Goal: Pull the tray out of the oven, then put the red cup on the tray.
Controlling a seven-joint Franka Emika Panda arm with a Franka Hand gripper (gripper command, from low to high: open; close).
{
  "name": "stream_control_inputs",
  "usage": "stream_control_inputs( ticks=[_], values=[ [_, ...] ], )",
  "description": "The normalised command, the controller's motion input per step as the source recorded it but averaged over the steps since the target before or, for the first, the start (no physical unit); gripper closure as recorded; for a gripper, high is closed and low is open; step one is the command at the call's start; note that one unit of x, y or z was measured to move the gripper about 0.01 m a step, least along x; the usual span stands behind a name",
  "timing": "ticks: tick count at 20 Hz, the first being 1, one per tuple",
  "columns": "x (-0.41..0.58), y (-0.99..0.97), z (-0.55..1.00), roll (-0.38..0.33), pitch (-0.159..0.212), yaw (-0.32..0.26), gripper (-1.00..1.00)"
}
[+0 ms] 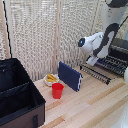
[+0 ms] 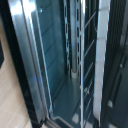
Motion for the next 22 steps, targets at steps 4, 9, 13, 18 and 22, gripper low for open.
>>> stream_control_inputs(
  ticks=[4,9,13,18,22],
  values=[
    [0.09,-0.25,-0.01,0.012,0.024,0.023,-1.0],
    [0.079,-0.03,-0.04,0.005,0.034,0.01,1.0],
    [0.0,-0.35,0.04,0.08,0.009,0.033,1.0],
    [-0.013,-0.59,0.21,0.144,0.0,0.048,1.0],
    [0.0,-0.28,0.11,0.063,0.003,0.057,1.0]
  ],
)
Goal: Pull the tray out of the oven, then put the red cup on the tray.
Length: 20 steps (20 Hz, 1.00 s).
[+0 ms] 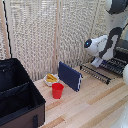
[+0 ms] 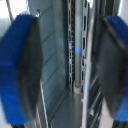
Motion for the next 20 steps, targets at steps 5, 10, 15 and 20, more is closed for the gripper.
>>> stream_control_inputs(
  ticks=[5,10,15,20],
  values=[
    [0.003,-0.04,0.01,0.01,0.001,0.007,1.0],
    [0.039,0.5,0.0,0.023,0.005,0.021,1.0],
    [0.227,0.94,-0.11,-0.009,0.031,0.007,1.0],
    [0.247,0.96,-0.2,-0.045,0.004,-0.005,1.0]
  ],
)
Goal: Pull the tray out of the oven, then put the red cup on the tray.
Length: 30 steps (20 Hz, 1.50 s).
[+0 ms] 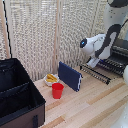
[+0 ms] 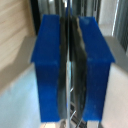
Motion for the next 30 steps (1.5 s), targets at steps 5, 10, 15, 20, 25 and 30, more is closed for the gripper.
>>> stream_control_inputs(
  ticks=[5,10,15,20,25,30],
  values=[
    [0.189,0.62,-0.12,-0.016,0.06,0.0,1.0],
    [0.083,0.12,-0.01,-0.006,0.014,0.008,-1.0],
    [0.071,0.02,0.02,0.009,-0.006,0.016,-1.0],
    [0.062,0.03,0.53,0.0,-0.035,-0.076,-1.0],
    [0.232,0.2,0.75,-0.002,-0.086,-0.163,-1.0],
    [0.191,0.3,0.62,-0.007,-0.103,-0.209,-1.0]
  ],
)
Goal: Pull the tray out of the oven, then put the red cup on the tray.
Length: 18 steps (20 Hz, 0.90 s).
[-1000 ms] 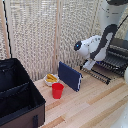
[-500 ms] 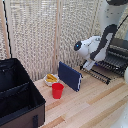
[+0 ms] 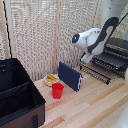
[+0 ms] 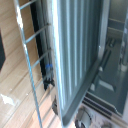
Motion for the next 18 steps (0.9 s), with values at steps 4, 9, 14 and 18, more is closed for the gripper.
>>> stream_control_inputs(
  ticks=[4,9,14,18],
  values=[
    [0.208,0.32,0.47,0.074,-0.097,-0.179,-1.0],
    [0.205,0.37,0.38,0.179,-0.057,-0.161,-1.0],
    [0.235,0.46,0.26,0.266,-0.01,-0.116,-1.0],
    [0.199,0.5,0.2,0.303,0.0,-0.099,-1.0]
  ],
)
